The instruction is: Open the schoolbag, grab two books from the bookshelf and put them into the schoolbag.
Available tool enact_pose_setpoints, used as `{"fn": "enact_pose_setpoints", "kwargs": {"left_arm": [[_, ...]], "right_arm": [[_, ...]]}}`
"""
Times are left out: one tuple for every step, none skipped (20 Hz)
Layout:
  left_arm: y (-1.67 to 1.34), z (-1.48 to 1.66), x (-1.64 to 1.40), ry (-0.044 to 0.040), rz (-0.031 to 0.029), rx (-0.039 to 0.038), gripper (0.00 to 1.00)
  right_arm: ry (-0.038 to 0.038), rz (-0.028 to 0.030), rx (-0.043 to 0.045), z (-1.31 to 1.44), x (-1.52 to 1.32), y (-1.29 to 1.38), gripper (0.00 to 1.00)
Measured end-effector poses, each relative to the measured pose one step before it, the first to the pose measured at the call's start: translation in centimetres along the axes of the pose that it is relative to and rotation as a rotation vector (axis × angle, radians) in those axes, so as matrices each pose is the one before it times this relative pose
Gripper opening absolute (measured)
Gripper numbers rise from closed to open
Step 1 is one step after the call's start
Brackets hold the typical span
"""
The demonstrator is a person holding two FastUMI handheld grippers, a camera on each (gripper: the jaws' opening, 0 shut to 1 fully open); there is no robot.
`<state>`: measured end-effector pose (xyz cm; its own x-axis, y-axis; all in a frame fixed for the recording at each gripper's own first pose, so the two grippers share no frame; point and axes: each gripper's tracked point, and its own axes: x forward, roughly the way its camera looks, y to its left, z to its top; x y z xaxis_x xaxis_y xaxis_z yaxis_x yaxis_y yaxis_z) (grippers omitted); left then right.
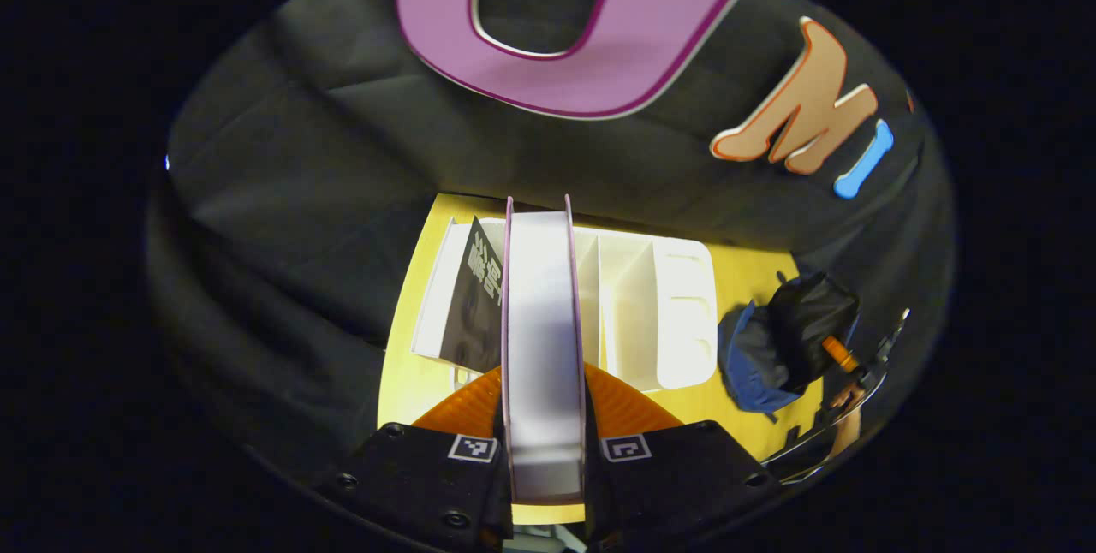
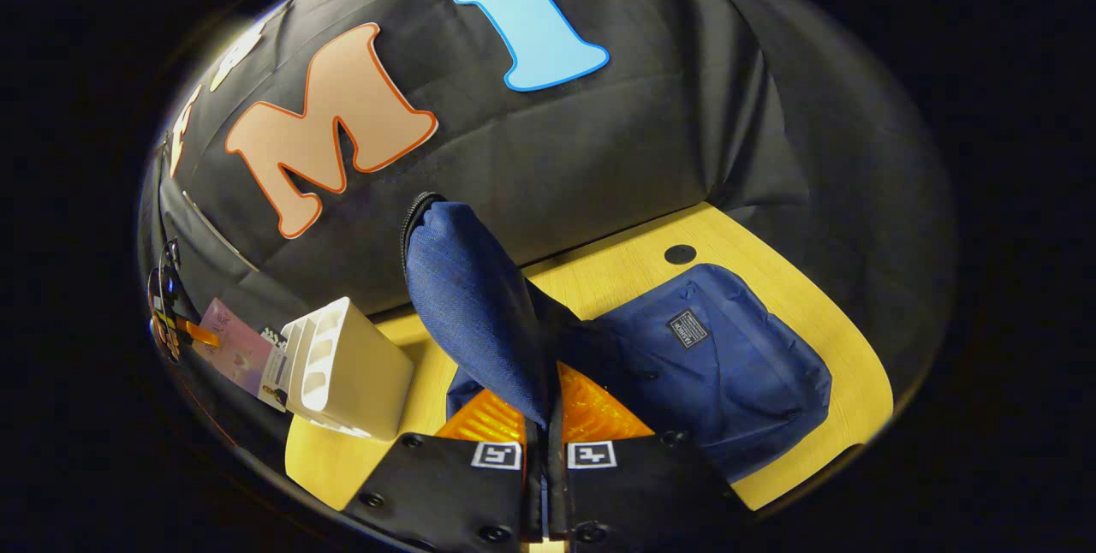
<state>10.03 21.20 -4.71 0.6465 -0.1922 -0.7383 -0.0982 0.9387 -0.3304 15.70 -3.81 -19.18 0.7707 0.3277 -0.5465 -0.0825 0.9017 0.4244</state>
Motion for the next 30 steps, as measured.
{"fn": "enact_pose_setpoints", "kwargs": {"left_arm": [[-0.061,0.137,-0.403,-0.01525,-0.02584,-0.04205,0.29],[-0.222,0.256,-0.581,-0.01234,-0.02899,-0.03441,0.3],[-0.065,0.12,-0.566,-0.01776,-0.02148,-0.04247,0.3],[-0.134,0.137,-0.426,-0.00707,-0.02211,-0.02594,0.29],[-0.009,0.002,-0.36,-0.01507,-0.02166,-0.03208,0.3],[-0.177,0.203,-0.026,-0.00881,-0.02205,-0.03053,0.29],[-0.099,-0.087,-0.2,-0.00778,-0.02278,-0.02718,0.3],[0.021,0.072,-0.185,-0.00995,-0.0178,-0.02377,0.3],[0.151,-0.195,-0.167,-0.00554,-0.01918,-0.01876,0.3],[-0.153,-0.081,-0.177,-0.00492,-0.02082,-0.02165,0.29],[-0.345,-0.049,-0.024,-0.00451,-0.02411,-0.02547,0.29],[-0.183,-0.181,0.023,-0.00847,-0.02456,-0.02944,0.29],[-0.273,-0.147,0.081,-0.00675,-0.03025,-0.03483,0.29],[-0.482,-0.229,0.175,-0.00363,-0.03622,-0.04069,0.29],[-0.534,-0.282,0.258,-0.00106,-0.0322,-0.03963,0.29],[-0.261,-0.435,0.246,0.00103,-0.02074,-0.02454,0.3],[0.132,-0.301,0.447,-0.0054,-0.01146,-0.01413,0.29],[-0.071,-0.38,0.46,-0.0009,-0.00827,-0.00864,0.3],[-0.255,-0.48,0.475,-0.00041,-0.01248,-0.0068,0.3],[-0.483,-0.68,0.569,0.00646,-0.01767,-0.01156,0.29],[-0.439,-0.628,0.529,0.01041,-0.0157,-0.01098,0.29],[-0.577,-0.674,0.634,0.01061,-0.01431,-0.00348,0.29],[-0.335,-0.725,0.827,0.00928,-0.00933,0.00007,0.3],[-0.392,-0.586,0.82,0.00901,-0.00941,-0.00021,0.3],[-0.651,-0.48,0.768,0.00744,-0.01287,-0.00323,0.3],[-0.835,-0.459,0.934,0.00692,-0.01584,-0.00618,0.3],[-0.622,-0.793,0.981,0.01112,-0.01567,-0.00646,0.29],[-0.483,-0.677,0.957,0.01262,-0.01132,-0.00343,0.29],[-0.31,-0.801,1.149,0.0166,-0.00811,0.0003,0.29],[-0.27,-0.791,0.998,0.01755,-0.00523,0.00003,0.29]], "right_arm": [[0.00145,-0.00113,0.00019,-0.067,-0.016,-0.049,0.02],[0.00327,-0.00041,0.00074,-0.03,0.025,-0.015,0.09],[0.00148,0.00142,0.00276,-0.006,-0.003,0.033,0.09],[0.00305,0.00107,0.00245,0.051,0.037,0.004,0.09],[0.00137,0.00302,0.00273,-0.095,-0.055,0.014,0.09],[0.00154,0.00269,0.00127,0.034,0.038,0.004,0.09],[0.00027,0.00758,0.00184,0.005,-0.073,0.078,0.09],[-0.00046,0.0062,0.00219,0.108,0.035,0.029,0.09],[-0.00024,0.00524,0.00043,-0.059,-0.008,-0.009,0.09],[-0.00011,0.00539,-0.00036,0.103,-0.003,0.064,0.09],[0.00114,0.00047,-0.00017,-0.096,0.038,-0.046,0.09],[0.00219,0.00326,0.00101,0.04,0.006,0.059,0.09],[0.00124,0.00385,-0.00004,-0.11,-0.009,0.044,0.09],[0.00172,0.00262,-0.00195,0.055,0.028,0.006,0.06],[0.00148,0.00063,-0.00309,-0.078,-0.032,-0.008,0.06],[0.00248,0.00061,-0.00488,-0.013,0.073,-0.016,0.06],[0.00218,-0.00022,-0.00546,-0.029,-0.006,-0.009,0.06],[0.00192,0.00046,-0.00499,-0.045,0.052,0.016,0.06],[0.00241,0.00003,-0.00368,-0.003,0.056,0.034,0.06],[0.00055,0.00066,-0.00264,0.026,0.014,0.063,0.06],[0.00188,0.00149,-0.00401,-0.136,0.024,-0.057,0.06],[0.00245,-0.00041,-0.00432,0.006,0.066,-0.028,0.06],[0.00245,0.00264,-0.00148,-0.103,-0.024,0.104,0.06],[0.00197,0.00152,-0.00105,-0.028,0.07,0.0,0.06],[0.00139,0.00196,-0.00098,-0.132,-0.005,0.036,0.06],[0.00189,0.00106,-0.00035,-0.046,0.043,-0.024,0.06],[0.00056,0.00122,-0.00123,-0.113,0.051,0.038,0.06],[0.00228,-0.00039,0.00063,-0.034,0.063,-0.019,0.06],[-0.00084,0.00168,0.00522,-0.108,0.046,0.061,0.06],[-0.00058,0.00108,0.00415,0.043,0.079,0.041,0.02]]}}
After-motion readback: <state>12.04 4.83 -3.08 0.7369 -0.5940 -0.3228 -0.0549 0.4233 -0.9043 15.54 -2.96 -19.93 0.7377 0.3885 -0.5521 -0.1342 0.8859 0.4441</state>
